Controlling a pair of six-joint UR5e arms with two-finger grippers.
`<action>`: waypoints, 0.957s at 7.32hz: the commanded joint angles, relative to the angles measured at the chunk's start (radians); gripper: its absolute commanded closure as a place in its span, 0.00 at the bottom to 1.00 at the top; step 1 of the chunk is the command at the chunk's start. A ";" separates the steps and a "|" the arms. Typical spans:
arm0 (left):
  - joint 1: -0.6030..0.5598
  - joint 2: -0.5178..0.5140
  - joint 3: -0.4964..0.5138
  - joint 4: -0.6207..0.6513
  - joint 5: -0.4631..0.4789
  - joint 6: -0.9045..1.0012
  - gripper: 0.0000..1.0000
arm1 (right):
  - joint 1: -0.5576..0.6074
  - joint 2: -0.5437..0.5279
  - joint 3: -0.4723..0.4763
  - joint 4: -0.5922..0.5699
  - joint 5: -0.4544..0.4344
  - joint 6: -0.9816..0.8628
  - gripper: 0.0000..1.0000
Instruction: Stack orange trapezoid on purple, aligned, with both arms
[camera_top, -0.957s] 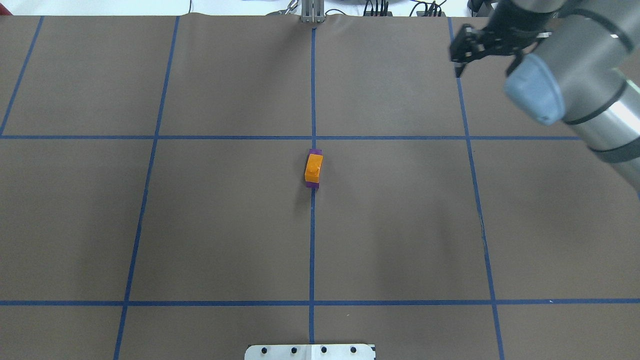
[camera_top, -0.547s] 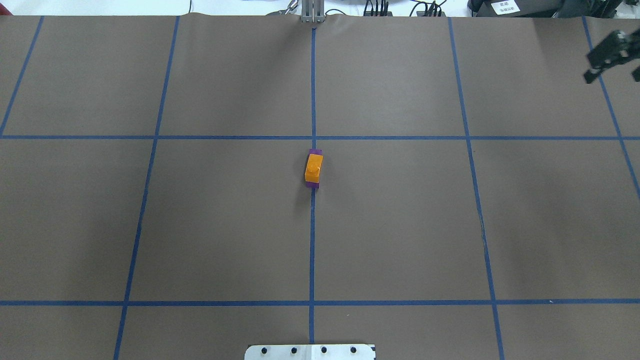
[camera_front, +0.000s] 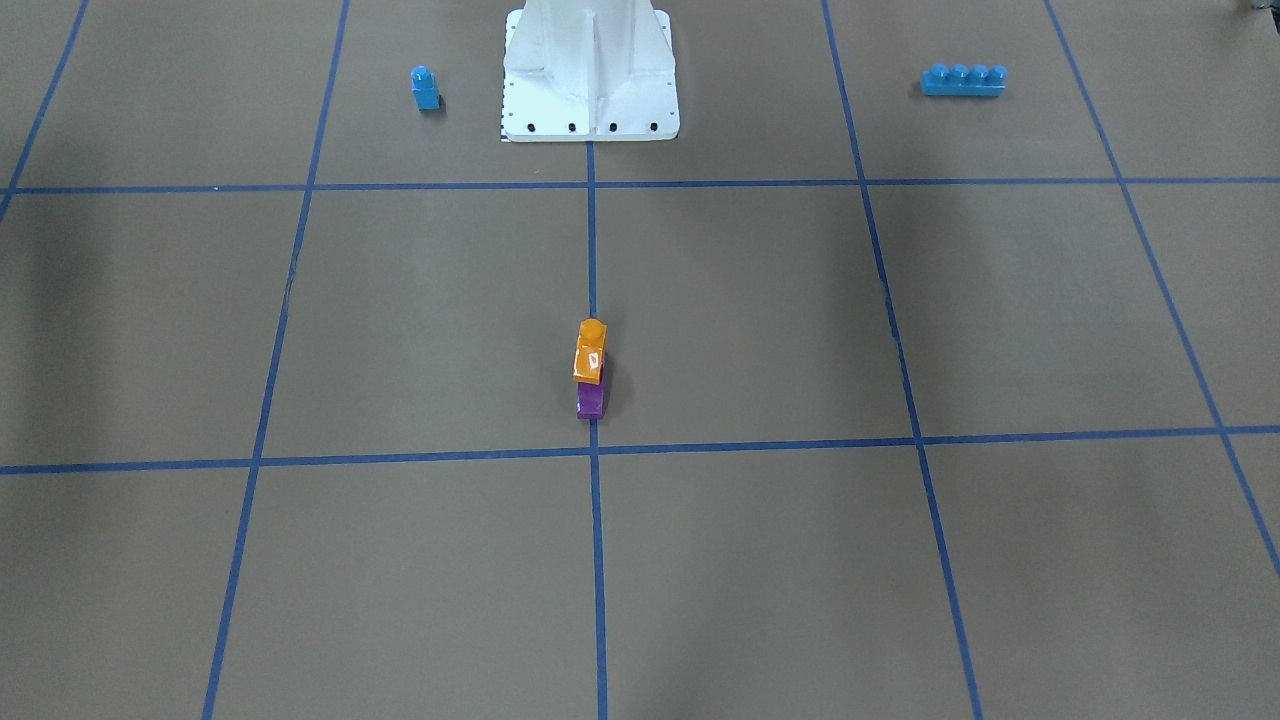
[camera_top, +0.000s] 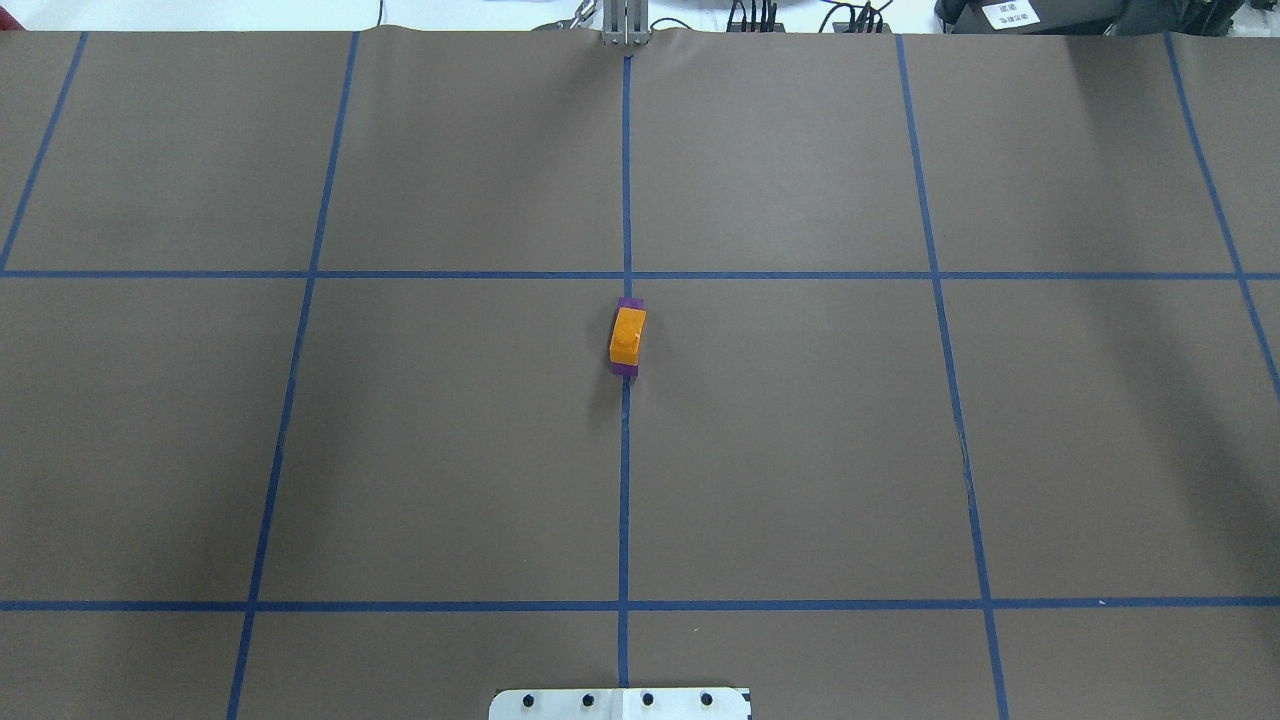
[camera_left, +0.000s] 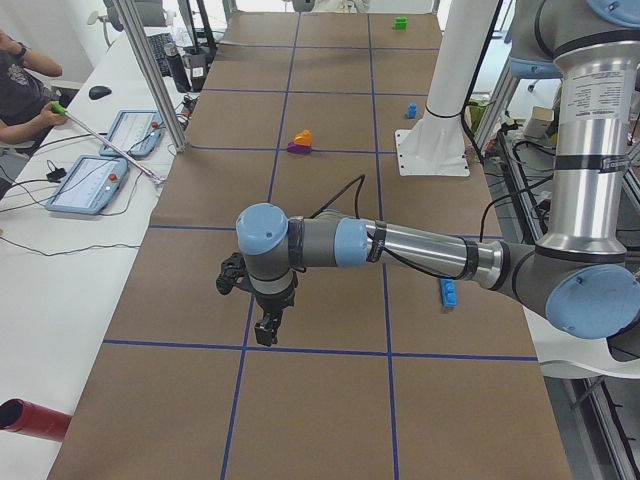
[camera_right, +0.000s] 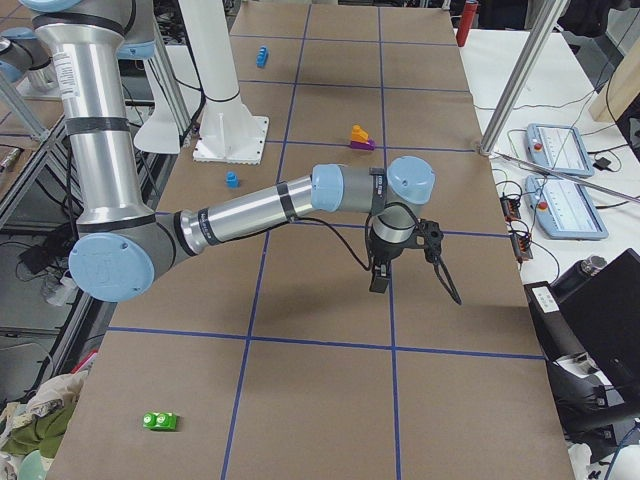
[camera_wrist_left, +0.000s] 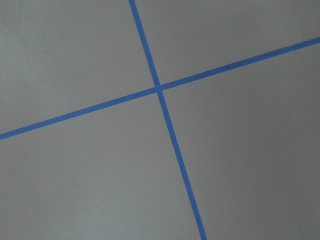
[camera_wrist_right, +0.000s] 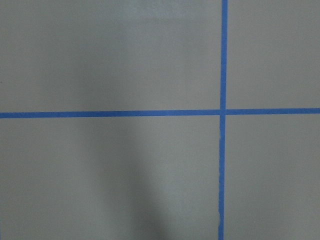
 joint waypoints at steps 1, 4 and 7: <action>-0.005 0.006 0.028 -0.017 0.003 0.001 0.00 | 0.023 -0.098 -0.061 0.194 0.009 -0.020 0.00; -0.005 0.016 0.023 -0.012 0.000 0.001 0.00 | 0.025 -0.178 -0.089 0.317 0.013 -0.017 0.00; -0.003 0.033 0.023 -0.009 -0.001 -0.001 0.00 | 0.026 -0.176 -0.087 0.317 0.013 -0.009 0.00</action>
